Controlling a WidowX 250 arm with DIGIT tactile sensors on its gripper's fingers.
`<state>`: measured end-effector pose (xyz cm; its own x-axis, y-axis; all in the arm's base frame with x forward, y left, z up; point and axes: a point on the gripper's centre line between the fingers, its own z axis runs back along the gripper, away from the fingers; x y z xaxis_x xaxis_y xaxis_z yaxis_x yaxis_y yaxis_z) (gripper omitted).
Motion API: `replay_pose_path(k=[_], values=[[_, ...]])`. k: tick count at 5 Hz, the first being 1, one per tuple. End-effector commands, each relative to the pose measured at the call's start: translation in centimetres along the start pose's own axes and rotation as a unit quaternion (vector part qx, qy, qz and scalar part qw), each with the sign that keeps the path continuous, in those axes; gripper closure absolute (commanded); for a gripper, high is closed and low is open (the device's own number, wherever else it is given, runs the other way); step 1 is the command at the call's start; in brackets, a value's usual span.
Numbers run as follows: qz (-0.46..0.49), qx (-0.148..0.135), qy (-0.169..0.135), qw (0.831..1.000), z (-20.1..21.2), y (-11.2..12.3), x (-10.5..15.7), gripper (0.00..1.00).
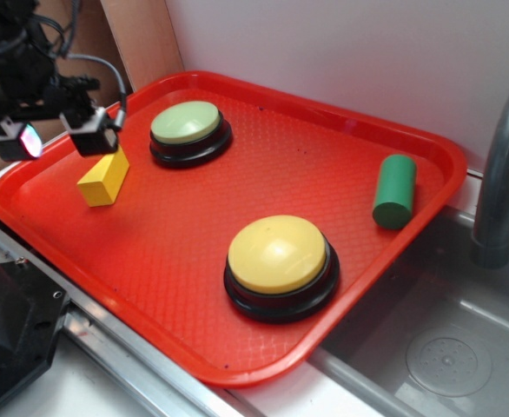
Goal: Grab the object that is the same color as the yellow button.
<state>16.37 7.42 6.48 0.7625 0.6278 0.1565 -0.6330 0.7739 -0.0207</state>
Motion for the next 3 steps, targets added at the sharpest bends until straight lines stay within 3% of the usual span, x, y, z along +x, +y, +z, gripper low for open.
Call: replay_pose_path(k=[1, 3], values=[[-0.033, -0.048, 0.006, 0.998, -3.4, -1.5, 1.5, 0.00], [-0.032, -0.025, -0.008, 0.999, -4.6, -1.4, 2.0, 0.05]])
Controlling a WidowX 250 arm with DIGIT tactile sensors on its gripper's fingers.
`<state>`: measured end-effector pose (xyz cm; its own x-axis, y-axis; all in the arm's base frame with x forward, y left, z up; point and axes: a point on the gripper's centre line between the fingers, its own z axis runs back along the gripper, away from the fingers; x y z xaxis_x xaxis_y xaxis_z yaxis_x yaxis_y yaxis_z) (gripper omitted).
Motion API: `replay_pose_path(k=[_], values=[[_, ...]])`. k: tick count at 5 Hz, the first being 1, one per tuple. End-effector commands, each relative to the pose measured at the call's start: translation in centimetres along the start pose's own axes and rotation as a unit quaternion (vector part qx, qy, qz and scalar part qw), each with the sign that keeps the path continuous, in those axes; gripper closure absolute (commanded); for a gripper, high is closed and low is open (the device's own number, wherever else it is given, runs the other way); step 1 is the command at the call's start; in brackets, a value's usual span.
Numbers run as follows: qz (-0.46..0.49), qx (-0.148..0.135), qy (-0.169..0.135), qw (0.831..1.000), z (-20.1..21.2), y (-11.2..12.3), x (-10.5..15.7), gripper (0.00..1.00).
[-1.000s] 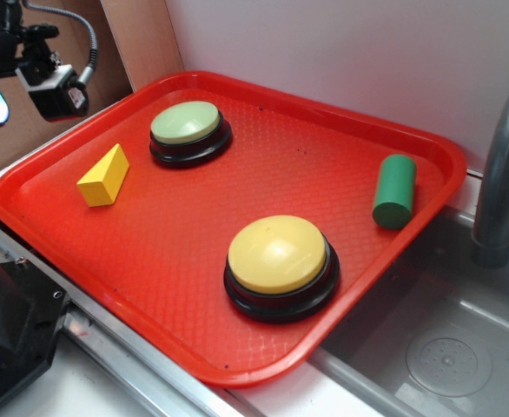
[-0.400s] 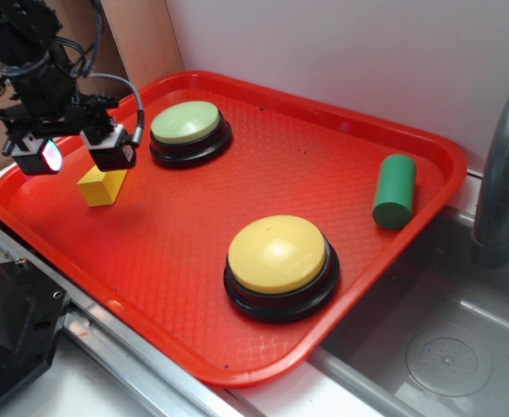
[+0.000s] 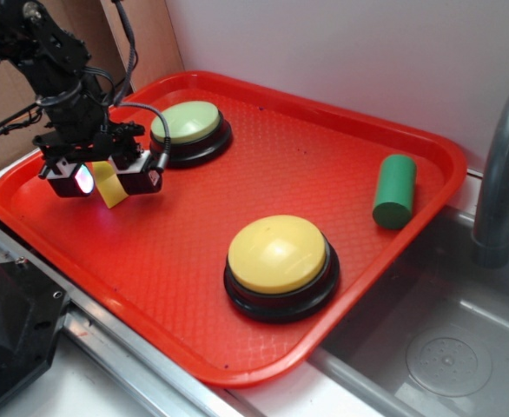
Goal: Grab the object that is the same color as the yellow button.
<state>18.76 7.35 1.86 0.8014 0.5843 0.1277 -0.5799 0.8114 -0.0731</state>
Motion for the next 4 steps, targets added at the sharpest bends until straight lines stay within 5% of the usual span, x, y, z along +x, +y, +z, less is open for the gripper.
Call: replay_pose_path(k=[1, 3, 4], values=[[0.003, 0.006, -0.028, 1.000, 0.4, 0.1, 0.8, 1.00], [-0.009, 0.017, -0.027, 0.999, 2.2, 0.0, 0.6, 1.00], [-0.061, 0.027, -0.008, 0.998, 6.4, -1.5, 0.4, 1.00]])
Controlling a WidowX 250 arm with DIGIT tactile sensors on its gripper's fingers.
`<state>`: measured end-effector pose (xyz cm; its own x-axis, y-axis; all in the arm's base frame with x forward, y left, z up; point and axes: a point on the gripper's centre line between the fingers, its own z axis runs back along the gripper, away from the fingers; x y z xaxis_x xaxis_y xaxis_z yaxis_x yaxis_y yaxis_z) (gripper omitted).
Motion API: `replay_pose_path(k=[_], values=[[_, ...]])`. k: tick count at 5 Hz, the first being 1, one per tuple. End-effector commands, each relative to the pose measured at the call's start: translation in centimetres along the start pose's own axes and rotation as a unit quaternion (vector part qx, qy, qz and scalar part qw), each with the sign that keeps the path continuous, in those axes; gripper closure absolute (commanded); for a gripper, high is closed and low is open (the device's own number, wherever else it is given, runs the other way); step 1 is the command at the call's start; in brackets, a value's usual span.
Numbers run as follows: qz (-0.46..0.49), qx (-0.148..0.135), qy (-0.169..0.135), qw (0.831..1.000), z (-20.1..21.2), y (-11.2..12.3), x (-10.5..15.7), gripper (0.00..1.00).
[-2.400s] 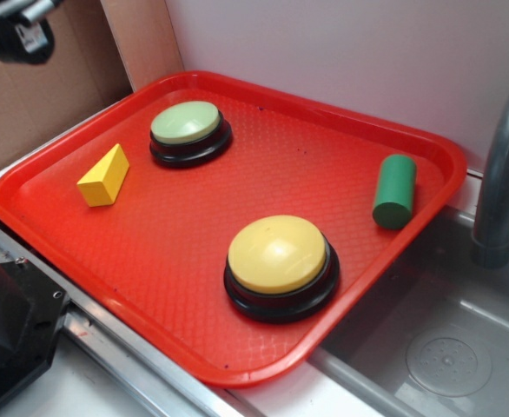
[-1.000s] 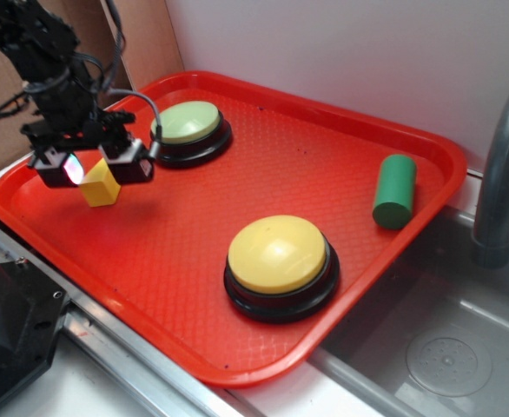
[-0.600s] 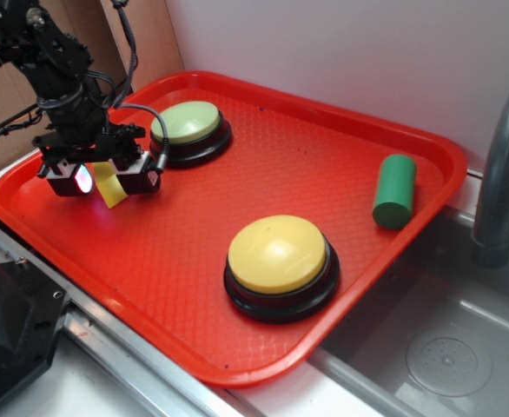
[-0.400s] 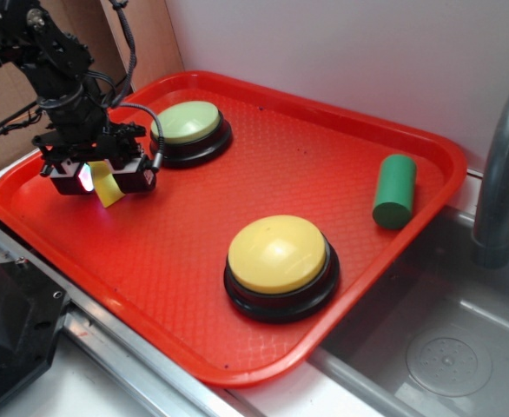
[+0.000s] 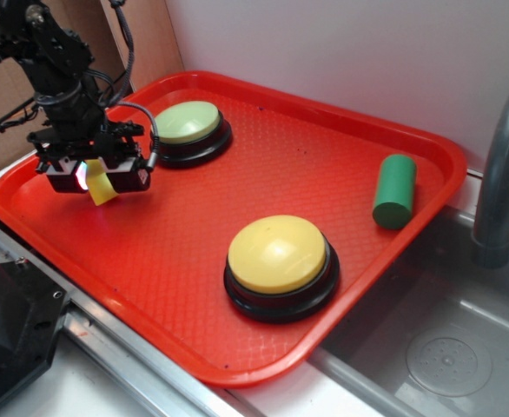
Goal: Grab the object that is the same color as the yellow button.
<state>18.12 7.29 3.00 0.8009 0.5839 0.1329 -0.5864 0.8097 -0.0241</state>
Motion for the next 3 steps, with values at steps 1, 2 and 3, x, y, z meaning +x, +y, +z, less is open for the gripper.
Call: replay_pose_path(k=[1, 2, 3], values=[[-0.138, -0.019, 0.029, 0.990, 9.3, -3.9, 0.2, 1.00], [-0.180, -0.039, 0.040, 0.982, 12.9, -7.0, -0.8, 1.00], [-0.225, -0.048, 0.033, 0.973, 16.0, -9.9, -1.9, 1.00]])
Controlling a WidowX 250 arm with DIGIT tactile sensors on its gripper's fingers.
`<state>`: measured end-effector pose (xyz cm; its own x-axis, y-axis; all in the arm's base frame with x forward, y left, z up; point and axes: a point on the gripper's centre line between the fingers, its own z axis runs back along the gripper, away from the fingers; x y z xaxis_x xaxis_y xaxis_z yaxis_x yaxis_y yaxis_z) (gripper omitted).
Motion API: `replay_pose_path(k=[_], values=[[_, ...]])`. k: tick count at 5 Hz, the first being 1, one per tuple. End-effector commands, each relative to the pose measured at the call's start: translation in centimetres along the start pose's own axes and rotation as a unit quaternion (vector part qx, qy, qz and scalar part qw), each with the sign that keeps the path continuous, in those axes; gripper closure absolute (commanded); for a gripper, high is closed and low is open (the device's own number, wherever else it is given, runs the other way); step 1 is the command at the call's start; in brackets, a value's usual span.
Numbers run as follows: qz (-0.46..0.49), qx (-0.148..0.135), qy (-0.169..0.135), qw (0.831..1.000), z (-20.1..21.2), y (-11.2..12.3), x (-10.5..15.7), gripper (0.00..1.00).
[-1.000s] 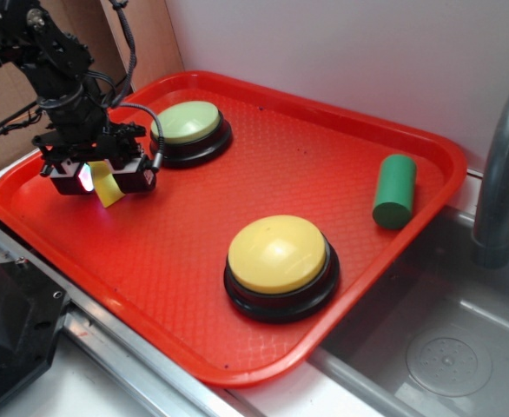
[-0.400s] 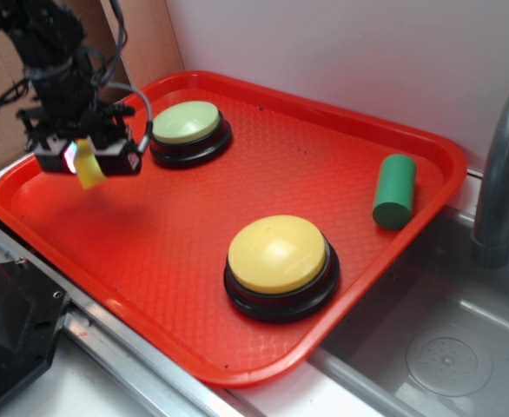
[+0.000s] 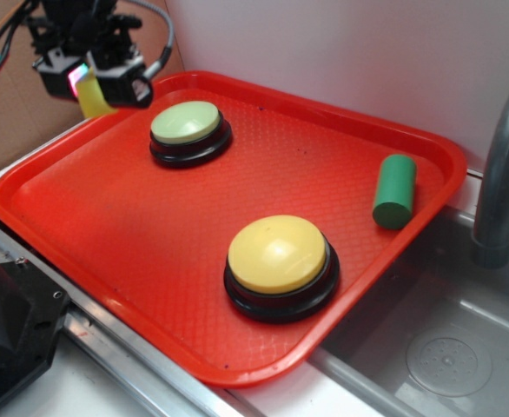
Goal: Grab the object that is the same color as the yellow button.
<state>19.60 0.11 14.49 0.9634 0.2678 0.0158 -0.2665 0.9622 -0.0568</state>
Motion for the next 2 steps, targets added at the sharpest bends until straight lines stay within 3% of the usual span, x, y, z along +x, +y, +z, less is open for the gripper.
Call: replay_pose_path(k=[1, 2], values=[[-0.067, -0.019, -0.052, 0.996, 5.3, -4.2, -0.3, 1.00], [-0.071, -0.028, -0.058, 0.995, 4.8, -3.0, -0.1, 1.00]])
